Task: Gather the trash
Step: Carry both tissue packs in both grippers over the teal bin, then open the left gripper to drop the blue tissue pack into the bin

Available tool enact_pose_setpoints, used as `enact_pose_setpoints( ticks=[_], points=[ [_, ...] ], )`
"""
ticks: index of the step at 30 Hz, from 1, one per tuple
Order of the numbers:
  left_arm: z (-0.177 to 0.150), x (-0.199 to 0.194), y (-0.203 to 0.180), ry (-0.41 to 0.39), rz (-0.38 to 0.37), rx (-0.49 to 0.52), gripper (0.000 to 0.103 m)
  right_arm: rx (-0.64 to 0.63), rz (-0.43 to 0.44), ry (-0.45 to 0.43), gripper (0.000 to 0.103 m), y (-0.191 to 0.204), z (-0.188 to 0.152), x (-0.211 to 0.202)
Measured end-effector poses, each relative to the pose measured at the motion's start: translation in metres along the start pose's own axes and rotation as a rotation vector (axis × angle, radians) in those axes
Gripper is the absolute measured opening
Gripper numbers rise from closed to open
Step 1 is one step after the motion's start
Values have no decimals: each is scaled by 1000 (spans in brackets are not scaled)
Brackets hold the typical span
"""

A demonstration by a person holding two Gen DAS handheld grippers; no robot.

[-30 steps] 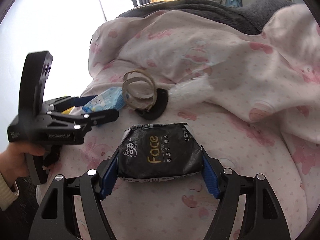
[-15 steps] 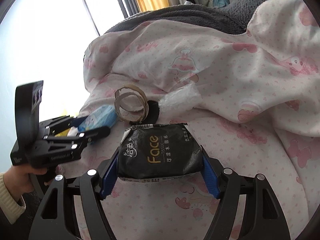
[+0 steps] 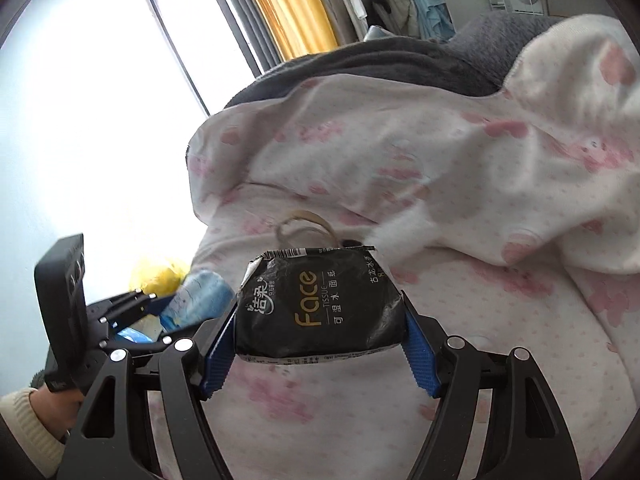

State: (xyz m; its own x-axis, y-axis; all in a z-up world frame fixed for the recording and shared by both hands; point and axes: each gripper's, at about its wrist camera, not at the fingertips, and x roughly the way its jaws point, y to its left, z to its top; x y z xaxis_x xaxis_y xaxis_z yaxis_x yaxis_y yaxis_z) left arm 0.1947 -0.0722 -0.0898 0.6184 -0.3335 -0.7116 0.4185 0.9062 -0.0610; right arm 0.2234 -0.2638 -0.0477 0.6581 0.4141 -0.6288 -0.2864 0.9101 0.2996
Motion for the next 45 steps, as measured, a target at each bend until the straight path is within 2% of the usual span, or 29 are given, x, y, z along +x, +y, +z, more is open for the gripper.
enact_pose_setpoints(
  ticks=[7, 24, 30, 38, 45],
  points=[
    [-13, -27, 31, -38, 0, -29, 55, -27, 37, 0, 73, 40, 12, 9],
    [-57, -54, 110, 22, 112, -160, 55, -161, 131, 35, 73, 147, 23, 52],
    [-76, -54, 138, 91, 160, -203, 55, -206, 160, 54, 73, 182, 22, 66],
    [-108, -50, 170, 188, 186, -252, 56, -248, 202, 92, 73, 222, 16, 85],
    [-137, -45, 191, 280, 176, -300, 56, -270, 217, 136, 74, 249, 9, 106]
  ],
)
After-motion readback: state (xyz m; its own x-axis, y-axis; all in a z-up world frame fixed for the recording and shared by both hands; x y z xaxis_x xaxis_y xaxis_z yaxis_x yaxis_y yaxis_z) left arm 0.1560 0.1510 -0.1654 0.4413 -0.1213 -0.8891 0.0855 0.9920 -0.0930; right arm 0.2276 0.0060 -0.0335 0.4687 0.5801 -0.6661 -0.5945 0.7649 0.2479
